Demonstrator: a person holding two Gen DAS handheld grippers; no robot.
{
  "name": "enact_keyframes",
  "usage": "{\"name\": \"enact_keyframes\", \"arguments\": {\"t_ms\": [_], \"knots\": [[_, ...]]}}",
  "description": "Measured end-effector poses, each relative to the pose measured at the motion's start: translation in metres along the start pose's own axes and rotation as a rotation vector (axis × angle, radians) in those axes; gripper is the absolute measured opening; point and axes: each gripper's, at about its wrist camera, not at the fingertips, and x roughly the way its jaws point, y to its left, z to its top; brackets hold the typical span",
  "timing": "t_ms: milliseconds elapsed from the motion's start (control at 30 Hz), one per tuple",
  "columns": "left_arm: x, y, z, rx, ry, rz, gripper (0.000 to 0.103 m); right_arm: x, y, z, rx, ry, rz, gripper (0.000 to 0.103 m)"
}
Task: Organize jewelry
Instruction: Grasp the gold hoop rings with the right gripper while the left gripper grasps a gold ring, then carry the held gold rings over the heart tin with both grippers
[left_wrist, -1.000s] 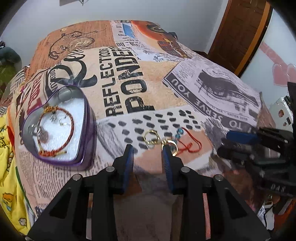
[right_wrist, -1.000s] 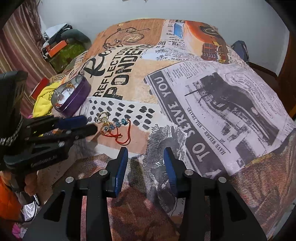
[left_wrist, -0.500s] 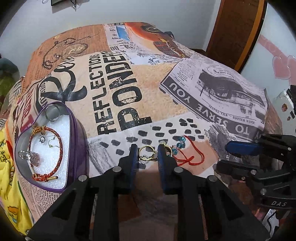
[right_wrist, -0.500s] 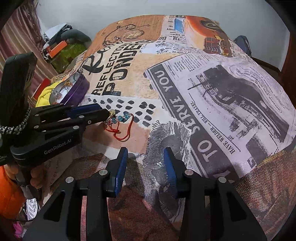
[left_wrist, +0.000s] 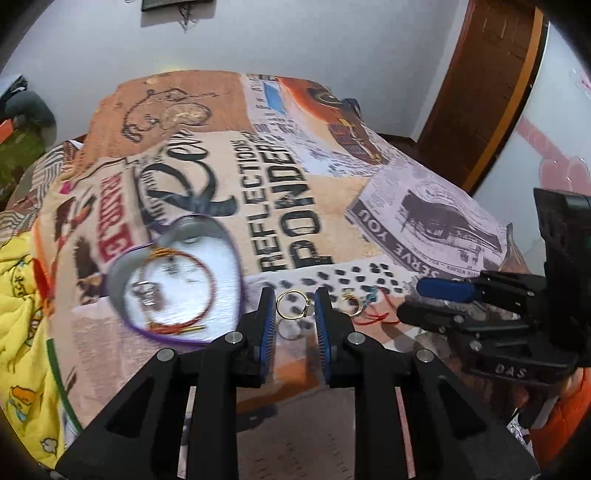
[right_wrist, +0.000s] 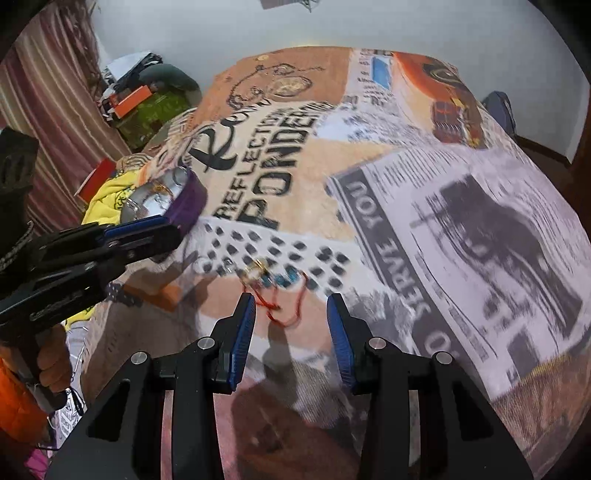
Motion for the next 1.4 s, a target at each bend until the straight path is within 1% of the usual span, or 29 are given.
{"name": "enact_keyframes", "arguments": {"t_ms": [67, 167, 233, 400, 500, 567, 633, 800, 933, 1233, 1400], "knots": [[-0.002, 0.007, -0.003, -0.01, 0.004, 0.009, 0.02, 0.008, 0.006, 0.006, -0.029, 0.008, 0.003, 0.037], [-0.001, 0.014, -0.008, -0.025, 0.016, -0.001, 0.02, 0.02, 0.014, 0.014, -0.067, 0.031, 0.023, 0.037], [-0.002, 0.016, -0.012, -0.024, 0.019, -0.005, 0.02, 0.032, 0.02, 0.019, -0.106, 0.064, 0.038, 0.037], [0.0, 0.014, -0.016, -0.017, 0.022, -0.024, 0.02, 0.049, 0.023, 0.021, -0.166, 0.104, 0.033, 0.037], [0.001, 0.011, -0.018, -0.011, 0.024, -0.034, 0.02, 0.048, 0.027, 0.017, -0.219, 0.093, 0.021, 0.036], [0.003, 0.01, -0.019, -0.008, 0.029, -0.035, 0.02, 0.047, 0.028, 0.014, -0.243, 0.081, 0.007, 0.031], [0.005, 0.01, -0.019, -0.01, 0.032, -0.035, 0.02, 0.047, 0.027, 0.013, -0.244, 0.076, -0.002, 0.022], [0.0, 0.008, -0.018, -0.017, 0.024, -0.038, 0.02, 0.043, 0.027, 0.012, -0.238, 0.063, -0.01, 0.022], [-0.01, 0.005, -0.016, -0.013, 0.005, -0.034, 0.02, 0.035, 0.026, 0.014, -0.202, 0.05, 0.0, 0.022], [-0.044, 0.004, -0.01, -0.002, -0.07, 0.001, 0.02, -0.01, 0.041, 0.022, -0.193, -0.062, -0.001, 0.022], [-0.061, 0.011, -0.005, -0.01, -0.112, 0.02, 0.02, -0.027, 0.05, 0.031, -0.182, -0.118, 0.013, 0.022]]}}
